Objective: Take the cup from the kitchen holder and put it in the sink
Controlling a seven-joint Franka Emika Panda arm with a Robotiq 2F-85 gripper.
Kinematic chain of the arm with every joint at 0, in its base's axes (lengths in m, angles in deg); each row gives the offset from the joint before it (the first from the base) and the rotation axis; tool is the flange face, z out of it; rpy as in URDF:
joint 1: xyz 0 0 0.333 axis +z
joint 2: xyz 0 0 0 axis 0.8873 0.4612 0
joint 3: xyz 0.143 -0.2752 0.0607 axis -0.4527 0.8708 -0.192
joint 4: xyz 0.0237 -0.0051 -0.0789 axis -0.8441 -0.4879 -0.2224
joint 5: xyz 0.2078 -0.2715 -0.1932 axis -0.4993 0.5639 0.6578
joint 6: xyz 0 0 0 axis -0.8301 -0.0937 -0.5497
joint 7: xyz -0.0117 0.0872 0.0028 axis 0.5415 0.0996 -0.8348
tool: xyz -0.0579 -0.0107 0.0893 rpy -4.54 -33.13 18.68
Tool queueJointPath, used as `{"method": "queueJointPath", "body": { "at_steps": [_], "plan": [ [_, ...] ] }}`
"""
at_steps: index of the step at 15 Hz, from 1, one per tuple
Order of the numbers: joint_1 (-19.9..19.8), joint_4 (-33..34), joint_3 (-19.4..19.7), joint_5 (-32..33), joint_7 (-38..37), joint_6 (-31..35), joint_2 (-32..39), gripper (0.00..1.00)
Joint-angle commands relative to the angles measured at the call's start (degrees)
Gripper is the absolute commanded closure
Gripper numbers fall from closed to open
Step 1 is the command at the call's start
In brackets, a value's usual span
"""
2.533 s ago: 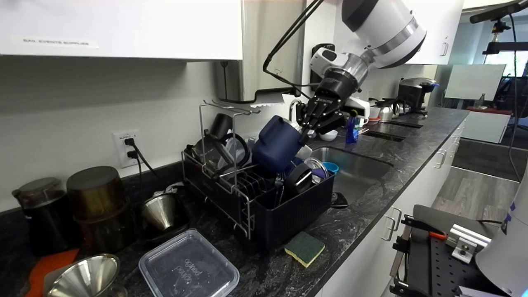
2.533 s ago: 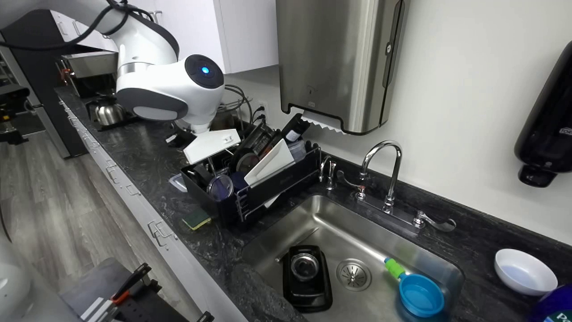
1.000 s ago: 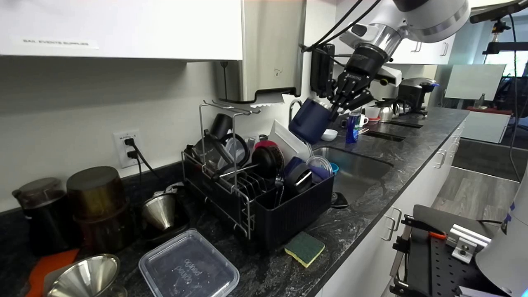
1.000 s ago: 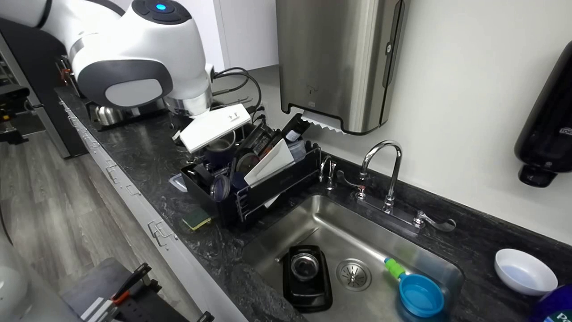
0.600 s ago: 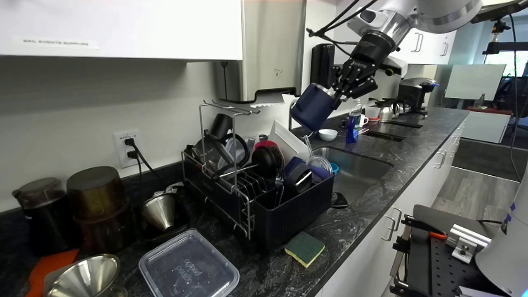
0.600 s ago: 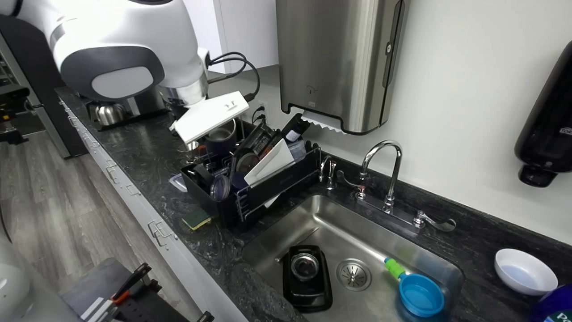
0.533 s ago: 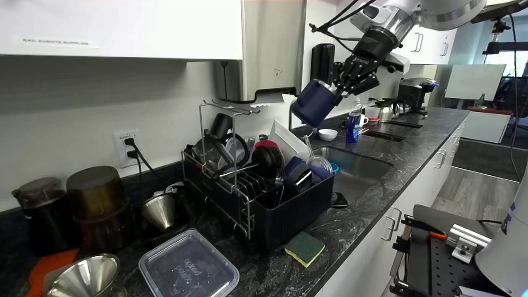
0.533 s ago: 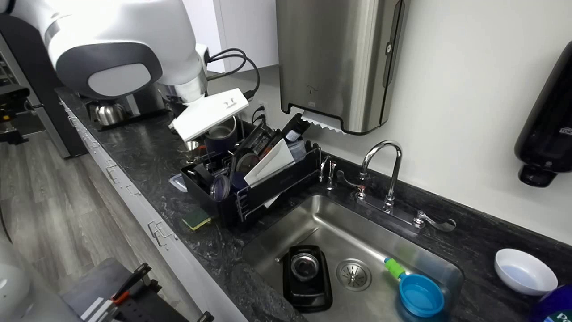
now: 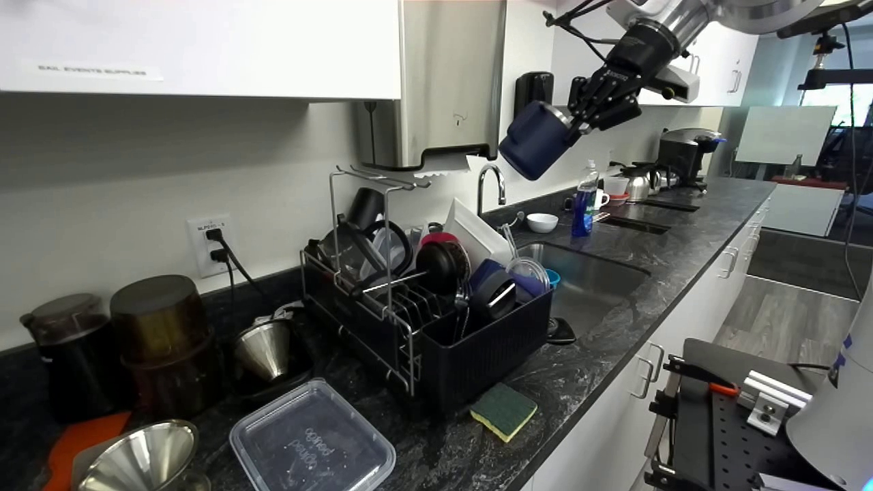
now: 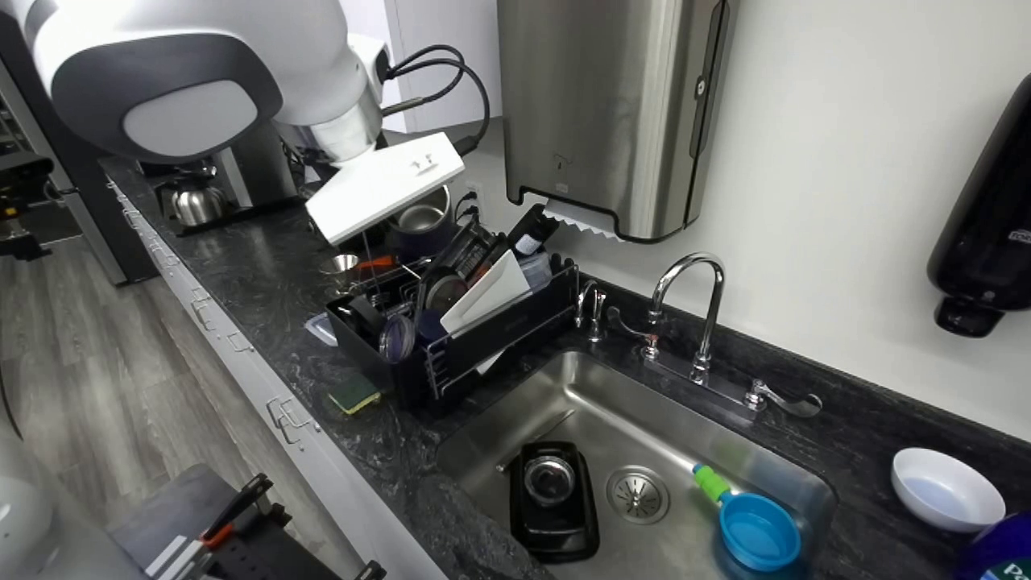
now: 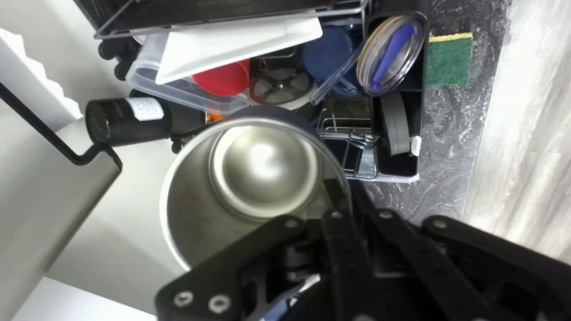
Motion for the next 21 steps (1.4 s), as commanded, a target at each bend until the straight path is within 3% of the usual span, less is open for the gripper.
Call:
{"method": "queueJointPath", "body": {
  "at_steps": [1, 4, 8, 15, 21],
  "plan": [
    [0.34, 3.52, 4.07, 1.15, -1.13, 0.07, 4.3, 0.98],
    [0.97, 6.94, 8.12, 0.07, -0.83, 0.52, 10.61, 0.98],
    [-0.24, 12.5, 10.37, -1.0, -1.31, 1.19, 21.35, 0.98],
    [-4.66, 20.09, 9.72, -3.05, -4.19, 1.4, 36.56, 0.98],
    [-9.38, 22.67, 8.13, -8.98, -3.28, 0.55, 43.62, 0.98]
  ]
}}
